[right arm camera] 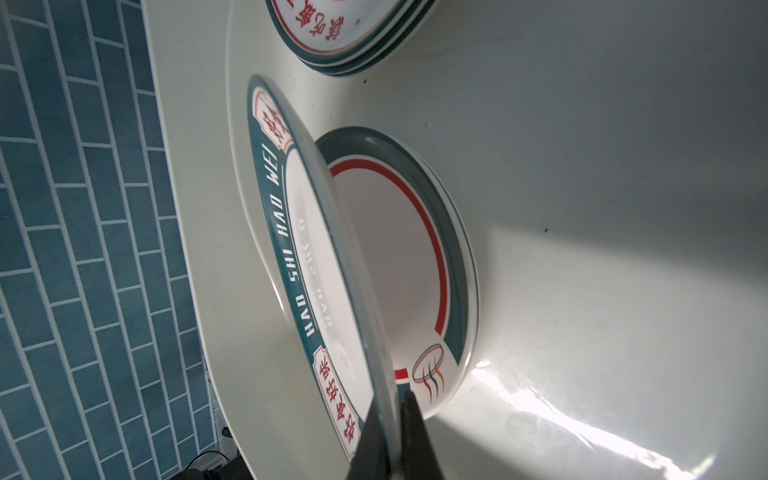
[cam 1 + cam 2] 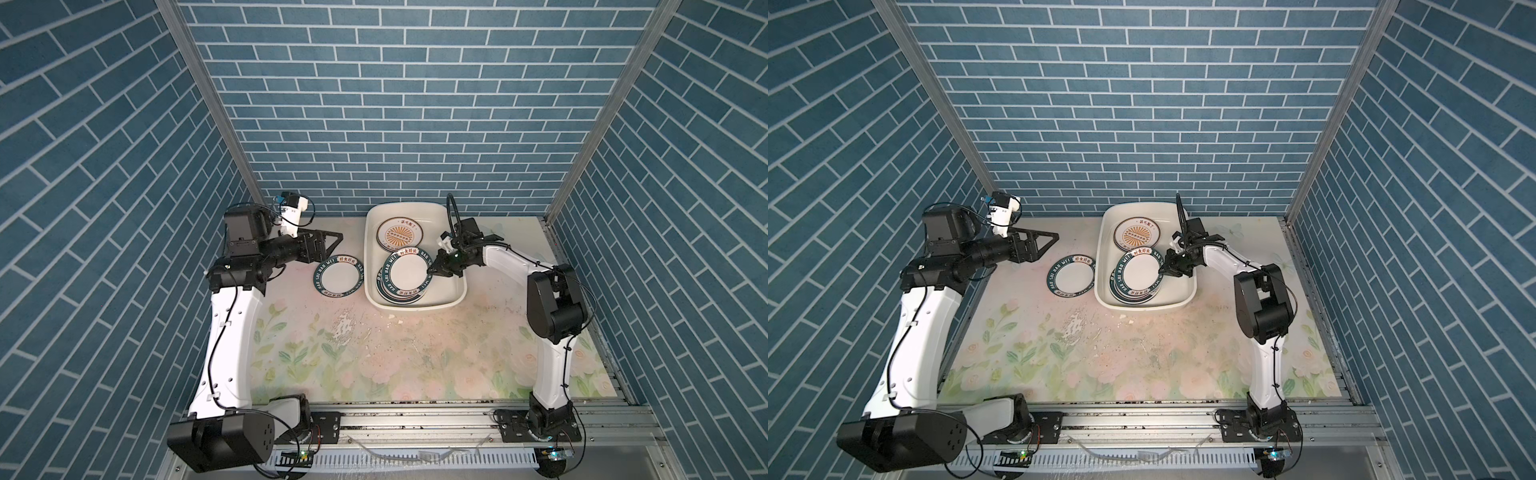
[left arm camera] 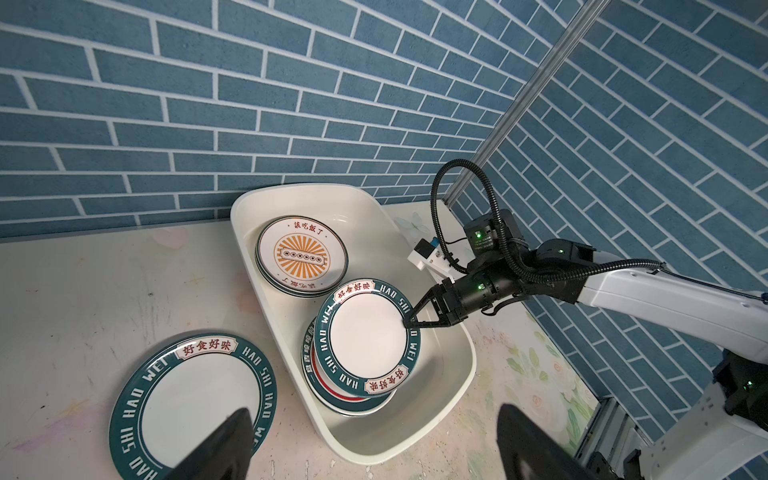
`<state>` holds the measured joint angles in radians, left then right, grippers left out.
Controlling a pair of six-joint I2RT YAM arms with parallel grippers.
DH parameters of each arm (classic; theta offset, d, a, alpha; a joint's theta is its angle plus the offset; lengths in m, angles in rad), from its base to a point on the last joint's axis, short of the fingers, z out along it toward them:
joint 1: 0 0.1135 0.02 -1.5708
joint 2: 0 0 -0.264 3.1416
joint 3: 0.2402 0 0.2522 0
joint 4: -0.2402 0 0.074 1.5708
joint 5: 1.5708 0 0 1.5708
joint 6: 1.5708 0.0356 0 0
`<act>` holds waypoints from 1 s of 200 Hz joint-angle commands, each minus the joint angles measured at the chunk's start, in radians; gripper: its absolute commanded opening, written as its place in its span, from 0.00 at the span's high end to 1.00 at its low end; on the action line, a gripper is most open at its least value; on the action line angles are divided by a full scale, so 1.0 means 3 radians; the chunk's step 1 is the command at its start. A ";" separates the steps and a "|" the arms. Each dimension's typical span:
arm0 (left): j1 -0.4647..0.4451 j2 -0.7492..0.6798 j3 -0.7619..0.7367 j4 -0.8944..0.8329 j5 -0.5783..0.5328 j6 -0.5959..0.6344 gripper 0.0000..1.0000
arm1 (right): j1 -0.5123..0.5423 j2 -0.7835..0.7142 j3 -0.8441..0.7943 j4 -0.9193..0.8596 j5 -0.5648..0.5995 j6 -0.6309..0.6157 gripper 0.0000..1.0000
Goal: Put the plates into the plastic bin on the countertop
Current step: 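Lower the green-rimmed plate into the bin onto the stacked plates with the right gripper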
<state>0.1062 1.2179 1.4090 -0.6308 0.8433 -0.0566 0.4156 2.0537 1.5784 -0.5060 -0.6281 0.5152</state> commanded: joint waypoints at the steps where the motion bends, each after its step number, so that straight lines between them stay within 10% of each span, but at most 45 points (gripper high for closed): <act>1: 0.0009 0.0020 -0.0006 0.0042 0.0062 -0.0001 0.07 | -0.0015 0.0042 0.0120 -0.0057 -0.0113 -0.0119 1.00; 200: 0.0009 0.0013 -0.0004 0.0093 0.0088 -0.0020 0.07 | -0.0015 0.0184 0.0093 0.0040 -0.0091 -0.0014 0.99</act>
<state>0.1062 1.2194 1.4090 -0.6159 0.8539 -0.0612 0.4141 2.1021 1.5784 -0.5064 -0.6395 0.5186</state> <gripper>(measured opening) 0.930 0.074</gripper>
